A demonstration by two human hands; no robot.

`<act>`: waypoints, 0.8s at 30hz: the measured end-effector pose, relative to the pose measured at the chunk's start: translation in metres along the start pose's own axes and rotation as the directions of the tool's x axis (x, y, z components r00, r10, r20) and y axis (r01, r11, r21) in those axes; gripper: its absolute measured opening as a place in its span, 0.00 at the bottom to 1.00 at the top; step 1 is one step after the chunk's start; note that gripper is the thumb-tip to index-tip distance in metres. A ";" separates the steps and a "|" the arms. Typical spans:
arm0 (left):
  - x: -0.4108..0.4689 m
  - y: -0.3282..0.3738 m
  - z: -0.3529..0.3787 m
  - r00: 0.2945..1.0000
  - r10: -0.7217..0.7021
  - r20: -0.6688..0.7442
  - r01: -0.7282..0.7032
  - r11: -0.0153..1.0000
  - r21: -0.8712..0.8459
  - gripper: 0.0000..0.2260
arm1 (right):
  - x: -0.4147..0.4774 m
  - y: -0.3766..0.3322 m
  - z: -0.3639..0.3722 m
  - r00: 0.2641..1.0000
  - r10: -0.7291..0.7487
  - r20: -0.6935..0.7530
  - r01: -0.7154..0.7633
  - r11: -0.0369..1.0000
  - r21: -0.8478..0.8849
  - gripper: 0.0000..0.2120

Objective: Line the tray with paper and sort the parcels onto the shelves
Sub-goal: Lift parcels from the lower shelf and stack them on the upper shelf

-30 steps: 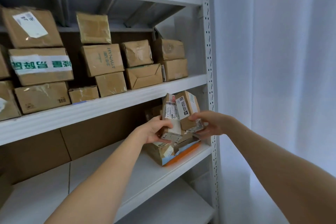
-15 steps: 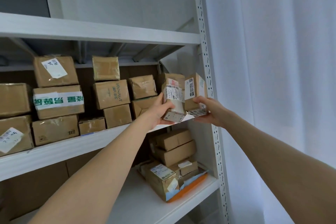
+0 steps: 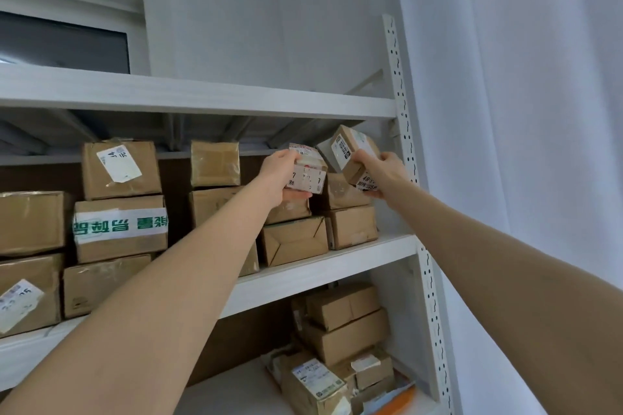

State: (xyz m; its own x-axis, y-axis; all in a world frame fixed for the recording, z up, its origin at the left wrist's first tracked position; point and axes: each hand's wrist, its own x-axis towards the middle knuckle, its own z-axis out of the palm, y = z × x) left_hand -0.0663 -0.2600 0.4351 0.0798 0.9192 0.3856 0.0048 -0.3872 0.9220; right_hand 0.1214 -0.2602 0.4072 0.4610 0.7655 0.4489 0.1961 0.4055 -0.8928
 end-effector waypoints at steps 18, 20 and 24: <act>0.099 0.018 -0.013 0.992 0.036 -0.117 -0.028 0.997 0.073 0.13 | 0.094 -0.019 0.083 0.953 -0.299 -0.048 0.232 0.824 -0.517 0.34; 0.105 0.016 -0.014 0.994 0.050 -0.092 -0.041 0.994 0.102 0.18 | 0.102 -0.020 0.089 0.948 -0.313 -0.055 0.233 0.803 -0.549 0.34; 0.115 0.009 -0.017 0.989 0.080 -0.121 -0.045 0.962 0.270 0.24 | 0.116 -0.017 0.101 0.958 -0.288 0.000 0.235 0.781 -0.579 0.28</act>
State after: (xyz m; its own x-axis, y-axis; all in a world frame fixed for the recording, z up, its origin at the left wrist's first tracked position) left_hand -0.0744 -0.1560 0.4883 -0.0413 0.8871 0.4598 0.2697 -0.4332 0.8600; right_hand 0.0840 -0.1273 0.4784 0.3851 0.6162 0.6871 0.7626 0.2068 -0.6129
